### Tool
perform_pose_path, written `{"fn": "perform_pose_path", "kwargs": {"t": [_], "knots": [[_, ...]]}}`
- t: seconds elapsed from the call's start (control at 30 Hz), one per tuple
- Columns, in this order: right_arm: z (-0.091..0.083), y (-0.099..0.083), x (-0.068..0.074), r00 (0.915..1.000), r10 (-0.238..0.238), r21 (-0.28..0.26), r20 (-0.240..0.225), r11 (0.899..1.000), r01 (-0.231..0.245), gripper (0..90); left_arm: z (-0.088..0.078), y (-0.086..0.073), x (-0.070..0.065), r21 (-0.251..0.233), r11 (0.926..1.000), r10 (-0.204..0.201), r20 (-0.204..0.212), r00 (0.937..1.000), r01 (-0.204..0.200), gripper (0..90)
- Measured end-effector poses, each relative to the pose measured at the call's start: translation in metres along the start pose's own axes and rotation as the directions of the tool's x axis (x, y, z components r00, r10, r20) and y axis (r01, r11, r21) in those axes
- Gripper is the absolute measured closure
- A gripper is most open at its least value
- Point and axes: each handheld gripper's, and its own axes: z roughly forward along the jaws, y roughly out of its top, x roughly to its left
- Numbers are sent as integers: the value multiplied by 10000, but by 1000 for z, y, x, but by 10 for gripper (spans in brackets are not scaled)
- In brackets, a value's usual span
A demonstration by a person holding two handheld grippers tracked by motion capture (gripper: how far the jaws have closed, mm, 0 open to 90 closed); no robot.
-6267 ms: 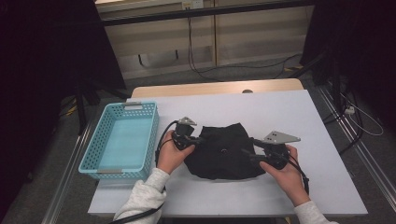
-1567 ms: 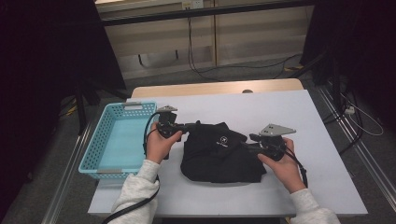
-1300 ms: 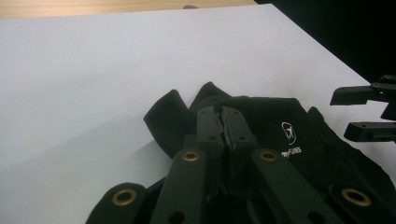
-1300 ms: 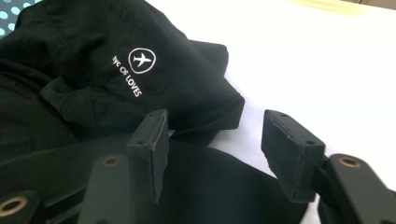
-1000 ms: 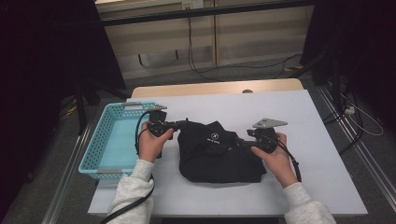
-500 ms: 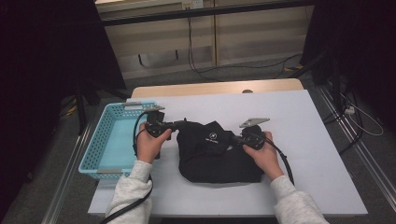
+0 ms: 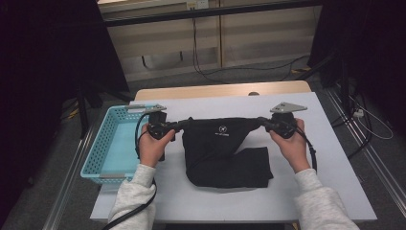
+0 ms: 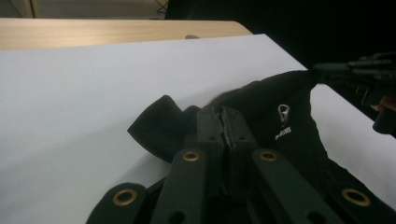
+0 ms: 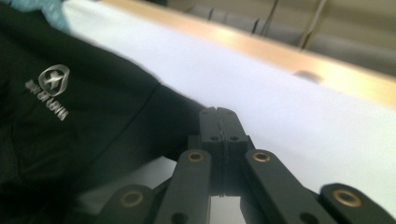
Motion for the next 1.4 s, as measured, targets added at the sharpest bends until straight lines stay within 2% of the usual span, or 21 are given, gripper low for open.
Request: {"fn": "perform_pose_path", "kwargs": {"t": [0.07, 0.13, 0.43, 0.67, 0.73, 0.77, 0.8, 0.87, 0.93, 1.03, 1.13, 1.2, 1.27, 1.4], "knots": [[-8, 4, -4, 10000, -25, -281, 58, 9996, 26, 900, 1, 2, -4, -5, 9999, 113, 164, 9998, -113, 875], [-12, 4, -5, 9996, -177, -198, 203, 9996, 181, 900, 3, 3, -7, 38, 9999, 151, 278, 9995, -152, 875], [-11, -31, -6, 9996, -209, 960, 210, 9952, 188, 900, 22, -6, -14, 595, 9972, 434, 393, 9983, -457, 873], [-7, -54, -7, 9988, 132, 1658, 461, 9859, -206, 894, 43, -19, -20, 1266, 9897, 615, 429, 9972, -665, 872], [-5, -54, -3, 9989, 193, 1840, 425, 9826, -268, 882, 46, -19, -23, 1381, 9876, 687, 484, 9965, -748, 872], [-5, -52, 0, 9987, -22, 1865, 500, 9824, -72, 856, 47, -19, -23, 1391, 9872, 716, 493, 9962, -778, 872], [-5, -49, 4, 9978, -188, 1855, 633, 9826, 67, 794, 48, -20, -24, 1408, 9870, 712, 524, 9961, -779, 872], [-6, -44, 9, 9971, -255, 1744, 711, 9846, 128, 765, 49, -20, -24, 1469, 9856, 767, 531, 9956, -837, 871], [-6, -41, 14, 9988, -71, 1636, 479, 9865, -8, 743, 49, -21, -24, 1453, 9859, 770, 477, 9959, -832, 871], [-3, -39, 22, 9996, -44, 1698, 283, 9855, -5, 703, 49, -21, -24, 1395, 9871, 726, 488, 9962, -788, 871], [2, -39, 30, 9999, 154, 1702, -55, 9853, -142, 655, 48, -21, -26, 1448, 9857, 796, 538, 9954, -866, 871], [5, -39, 35, 9990, 250, 1711, -375, 9851, -182, 655, 48, -21, -27, 1493, 9846, 836, 555, 9950, -911, 871], [10, -42, 38, 9994, 267, 1903, -201, 9815, -224, 597, 49, -22, -27, 1535, 9838, 845, 565, 9948, -923, 871], [19, -51, 35, 9976, 532, 2401, 441, 9687, -623, 581, 51, -23, -28, 1671, 9810, 904, 569, 9943, -987, 872]]}}
